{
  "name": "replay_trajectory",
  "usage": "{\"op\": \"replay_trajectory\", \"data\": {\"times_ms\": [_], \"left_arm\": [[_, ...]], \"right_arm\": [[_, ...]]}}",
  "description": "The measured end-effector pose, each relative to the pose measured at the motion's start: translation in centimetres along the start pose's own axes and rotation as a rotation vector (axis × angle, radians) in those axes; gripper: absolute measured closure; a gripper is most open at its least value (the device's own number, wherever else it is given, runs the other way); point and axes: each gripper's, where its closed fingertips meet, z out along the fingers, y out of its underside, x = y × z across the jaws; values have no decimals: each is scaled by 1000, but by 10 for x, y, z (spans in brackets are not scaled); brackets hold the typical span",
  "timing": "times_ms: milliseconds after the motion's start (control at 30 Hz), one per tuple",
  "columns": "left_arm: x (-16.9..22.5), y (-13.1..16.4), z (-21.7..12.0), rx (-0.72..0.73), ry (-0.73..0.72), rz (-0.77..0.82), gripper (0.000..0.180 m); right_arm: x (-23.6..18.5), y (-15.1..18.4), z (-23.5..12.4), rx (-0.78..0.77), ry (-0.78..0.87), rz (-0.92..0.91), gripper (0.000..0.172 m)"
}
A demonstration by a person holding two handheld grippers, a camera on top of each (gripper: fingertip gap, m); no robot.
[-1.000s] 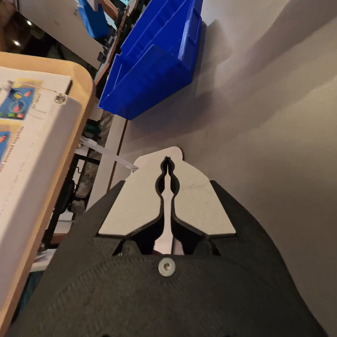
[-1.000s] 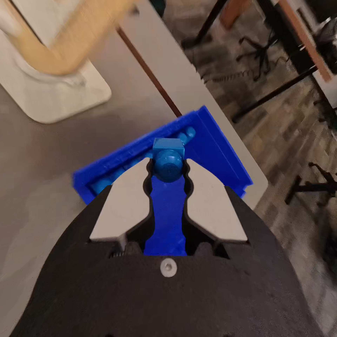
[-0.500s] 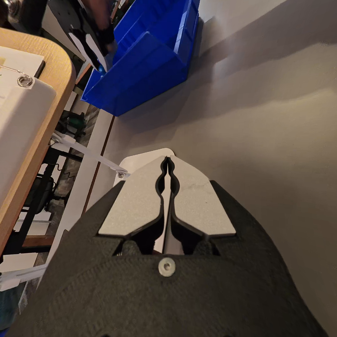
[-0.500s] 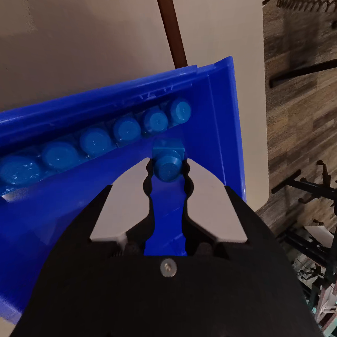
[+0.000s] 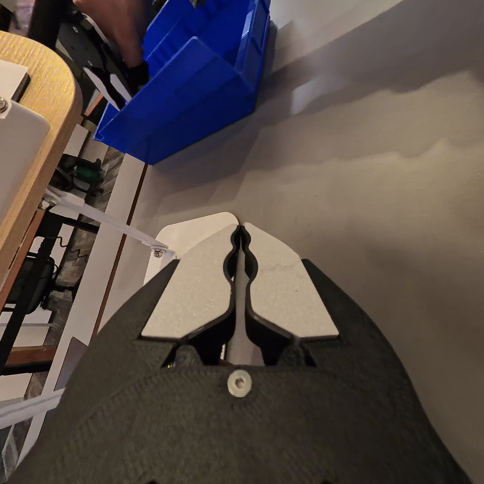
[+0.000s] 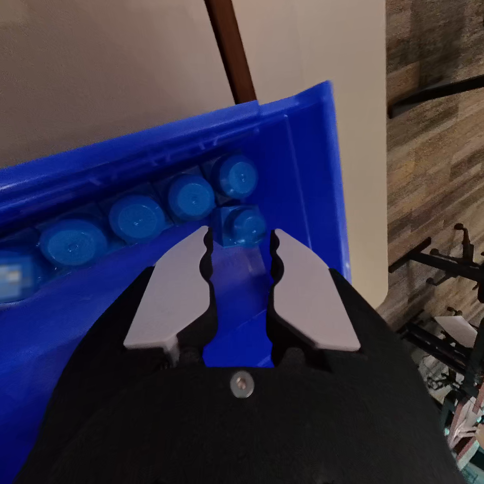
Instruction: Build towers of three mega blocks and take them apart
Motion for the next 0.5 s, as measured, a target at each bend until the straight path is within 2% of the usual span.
{"op": "replay_trajectory", "data": {"times_ms": [133,233,367,500], "left_arm": [[0,0,0,-2,4,-3,180],[0,1,0,-1,5,-11,180],[1,0,1,-4,7,-7,180],[0,1,1,-6,4,-5,180]], "right_arm": [[7,2,-15,17,49,28,133],[2,17,-24,5,19,101,149],[-3,41,-11,-86,-8,208,171],[-1,39,9,-82,2,315,172]]}}
